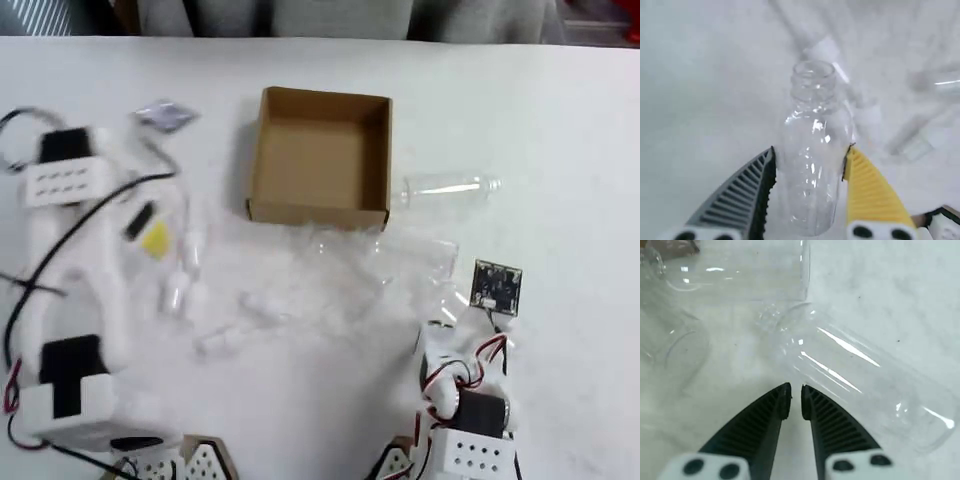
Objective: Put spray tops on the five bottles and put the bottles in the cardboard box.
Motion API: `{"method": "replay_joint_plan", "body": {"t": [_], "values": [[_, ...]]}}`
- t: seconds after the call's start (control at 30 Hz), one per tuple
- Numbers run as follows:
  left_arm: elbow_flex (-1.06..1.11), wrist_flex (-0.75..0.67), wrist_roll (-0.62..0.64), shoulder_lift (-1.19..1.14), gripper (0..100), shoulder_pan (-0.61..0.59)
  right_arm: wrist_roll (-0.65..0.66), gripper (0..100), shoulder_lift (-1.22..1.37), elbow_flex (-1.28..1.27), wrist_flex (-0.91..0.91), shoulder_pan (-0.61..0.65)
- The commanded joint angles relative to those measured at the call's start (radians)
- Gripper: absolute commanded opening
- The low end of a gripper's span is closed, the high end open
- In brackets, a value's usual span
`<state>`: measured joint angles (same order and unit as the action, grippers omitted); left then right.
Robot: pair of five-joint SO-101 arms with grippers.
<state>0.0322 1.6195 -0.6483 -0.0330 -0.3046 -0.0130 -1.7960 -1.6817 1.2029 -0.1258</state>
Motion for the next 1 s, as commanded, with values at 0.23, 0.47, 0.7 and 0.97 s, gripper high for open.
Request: {"method": "replay_joint_plan", "body": {"t": [0.23, 0.47, 0.7, 0.97], "values": [[0.272, -0.322, 0.255, 0.076, 2, -0.437, -0.002, 2.2, -0.007, -0.009, -0.403, 0.005], [0.488, -0.474, 0.684, 0.077, 2, -0.479, 0.25, 1.8, -0.005, -0.005, -0.552, 0.188], [0.609, -0.658, 0.752, 0.076, 2, -0.484, 0.342, 1.6, -0.002, 0.095, -0.519, 0.364], [0.606, -0.663, 0.747, 0.074, 2, -0.484, 0.339, 2.0, 0.291, 0.377, -0.43, 0.526]]}}
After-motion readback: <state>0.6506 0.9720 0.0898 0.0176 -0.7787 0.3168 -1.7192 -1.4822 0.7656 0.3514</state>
